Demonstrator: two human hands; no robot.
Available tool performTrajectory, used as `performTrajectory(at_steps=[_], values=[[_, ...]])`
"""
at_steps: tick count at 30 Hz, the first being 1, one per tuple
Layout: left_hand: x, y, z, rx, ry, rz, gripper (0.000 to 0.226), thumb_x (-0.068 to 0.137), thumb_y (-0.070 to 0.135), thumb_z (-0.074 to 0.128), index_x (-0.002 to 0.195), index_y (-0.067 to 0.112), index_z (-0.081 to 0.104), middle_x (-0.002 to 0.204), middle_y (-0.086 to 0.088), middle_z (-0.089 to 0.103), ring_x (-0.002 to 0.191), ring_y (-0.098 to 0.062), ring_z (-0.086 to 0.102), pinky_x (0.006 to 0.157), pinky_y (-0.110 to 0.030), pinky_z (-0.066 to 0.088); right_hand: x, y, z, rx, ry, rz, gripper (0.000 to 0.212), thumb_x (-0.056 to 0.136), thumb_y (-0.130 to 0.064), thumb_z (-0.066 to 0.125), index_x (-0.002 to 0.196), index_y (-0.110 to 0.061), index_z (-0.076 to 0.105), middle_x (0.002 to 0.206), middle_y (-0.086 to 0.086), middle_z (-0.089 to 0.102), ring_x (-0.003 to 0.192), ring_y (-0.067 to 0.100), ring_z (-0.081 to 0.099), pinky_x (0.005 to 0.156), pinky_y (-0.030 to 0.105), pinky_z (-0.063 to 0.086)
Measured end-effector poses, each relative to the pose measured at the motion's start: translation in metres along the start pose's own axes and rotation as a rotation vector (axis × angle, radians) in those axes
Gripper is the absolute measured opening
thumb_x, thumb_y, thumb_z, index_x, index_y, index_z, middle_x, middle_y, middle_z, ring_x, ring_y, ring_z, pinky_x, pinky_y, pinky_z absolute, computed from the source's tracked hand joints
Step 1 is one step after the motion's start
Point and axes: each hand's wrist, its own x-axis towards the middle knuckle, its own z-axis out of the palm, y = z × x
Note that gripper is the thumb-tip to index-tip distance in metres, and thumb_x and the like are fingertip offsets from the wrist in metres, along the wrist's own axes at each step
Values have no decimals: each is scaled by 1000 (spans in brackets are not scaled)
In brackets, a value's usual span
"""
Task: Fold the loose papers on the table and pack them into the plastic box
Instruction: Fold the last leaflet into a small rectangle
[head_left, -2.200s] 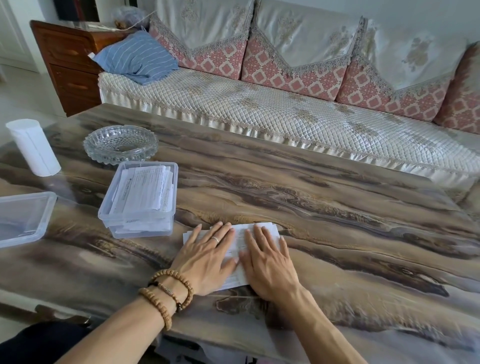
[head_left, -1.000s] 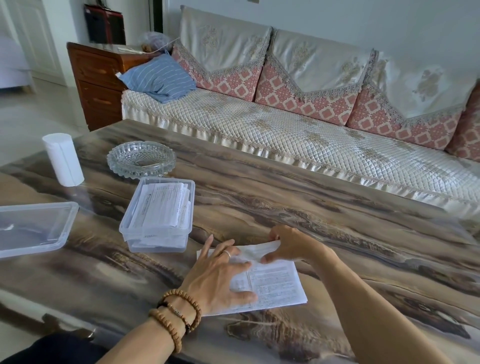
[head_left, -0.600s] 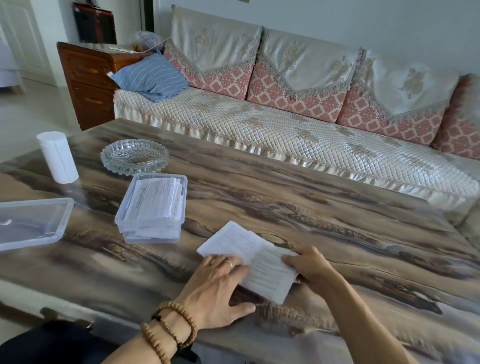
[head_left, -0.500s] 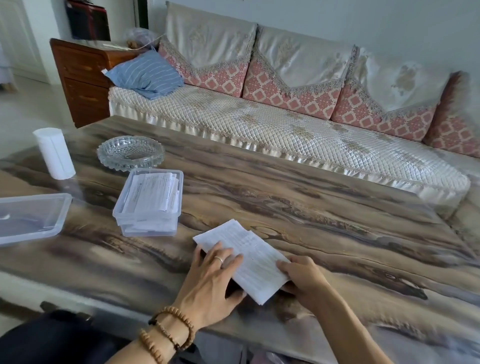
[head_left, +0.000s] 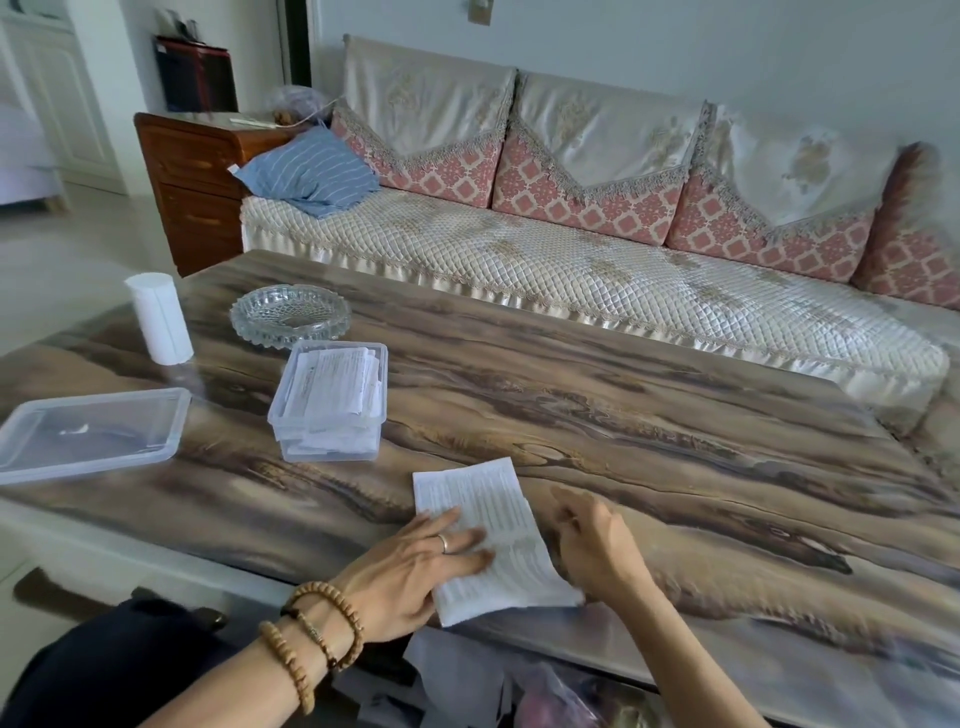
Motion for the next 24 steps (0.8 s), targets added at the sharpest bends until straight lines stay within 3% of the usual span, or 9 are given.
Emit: performTrajectory(at_steps=[2,4,7,11,14,16,18,20,24], values=[[-2,-5,1,-11,2,5,74,93,4,43,153,36,17,162,11,9,149,-14,-9,123,-40,2,-5,11,-9,-70,-13,-229,50,83,-7,43,125,-27,60,121,1,62,109,21,57,87,36,48],[-1,-7,0,-40,20,20,73,91,0,39,153,35,20,161,14,11,148,-9,-10,123,-33,-5,-10,20,-15,-152,-254,-351,71,82,-11,50,149,-31,35,150,-13,36,138,6,32,113,27,32],[2,-8,-1,-126,72,-20,61,99,7,37,150,38,28,158,20,16,141,3,-12,120,-22,-8,-15,24,-15,-119,-460,-324,87,67,-35,53,150,-34,29,153,-23,12,140,-5,-3,120,21,3],[0,-10,-2,-10,20,31,70,94,3,41,154,33,20,155,19,4,142,-2,-14,109,-19,-25,-16,18,3,-216,-434,-414,69,78,-53,56,144,-41,40,146,-33,10,140,-4,-12,118,30,-3],[-6,-7,-5,-67,38,29,49,104,32,35,152,33,27,154,24,12,145,0,-4,114,-17,-17,-14,19,6,-145,-384,-405,40,95,-40,51,135,-39,54,147,-27,31,144,-4,8,120,33,4],[-11,-2,-6,-205,107,-139,60,94,61,21,132,32,56,143,24,37,136,4,29,115,-15,18,-12,15,3,-64,-300,-280,33,93,-43,54,121,-30,65,133,-9,60,130,8,47,110,30,30],[-12,3,-5,-368,295,-357,61,89,65,31,80,17,67,100,7,64,85,0,58,74,-16,46,-6,2,-4,6,-225,-78,21,89,-42,64,88,-20,63,91,-2,66,85,20,60,75,29,46],[-2,3,-1,-386,422,-558,51,96,52,43,62,15,51,68,-1,59,57,-9,53,51,-22,37,6,-8,-3,5,-184,6,28,87,-40,66,76,-18,53,74,-2,56,69,21,51,58,29,40],[23,7,-10,-270,468,-783,40,99,42,43,67,19,41,74,3,61,67,-18,55,57,-31,42,28,-22,20,34,-148,125,37,90,-45,55,93,-9,62,95,11,68,89,31,63,74,36,49]])
